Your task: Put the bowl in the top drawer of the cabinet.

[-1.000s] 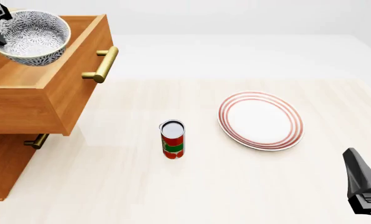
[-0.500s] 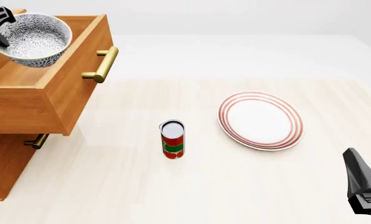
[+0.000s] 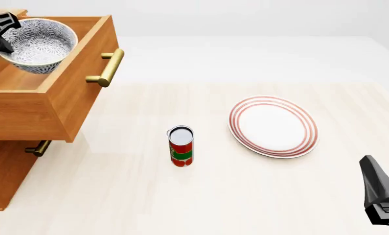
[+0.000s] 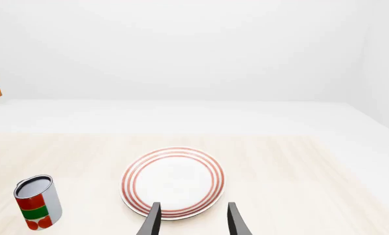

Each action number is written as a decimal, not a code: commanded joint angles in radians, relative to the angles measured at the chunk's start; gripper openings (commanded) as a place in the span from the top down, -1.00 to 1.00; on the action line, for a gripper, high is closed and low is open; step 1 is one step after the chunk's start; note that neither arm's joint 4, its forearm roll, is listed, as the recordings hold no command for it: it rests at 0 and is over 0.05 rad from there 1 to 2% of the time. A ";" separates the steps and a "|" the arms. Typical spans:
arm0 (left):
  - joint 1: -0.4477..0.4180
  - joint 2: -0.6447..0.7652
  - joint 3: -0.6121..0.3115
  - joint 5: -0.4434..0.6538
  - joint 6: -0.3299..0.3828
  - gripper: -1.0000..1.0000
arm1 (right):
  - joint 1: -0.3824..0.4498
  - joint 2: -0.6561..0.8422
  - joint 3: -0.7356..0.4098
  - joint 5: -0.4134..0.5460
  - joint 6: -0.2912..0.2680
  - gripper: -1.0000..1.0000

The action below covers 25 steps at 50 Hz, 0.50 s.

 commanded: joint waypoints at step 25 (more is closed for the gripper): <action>0.009 0.019 -0.011 0.007 0.012 1.00 | -0.001 -0.002 0.000 0.002 0.000 -1.00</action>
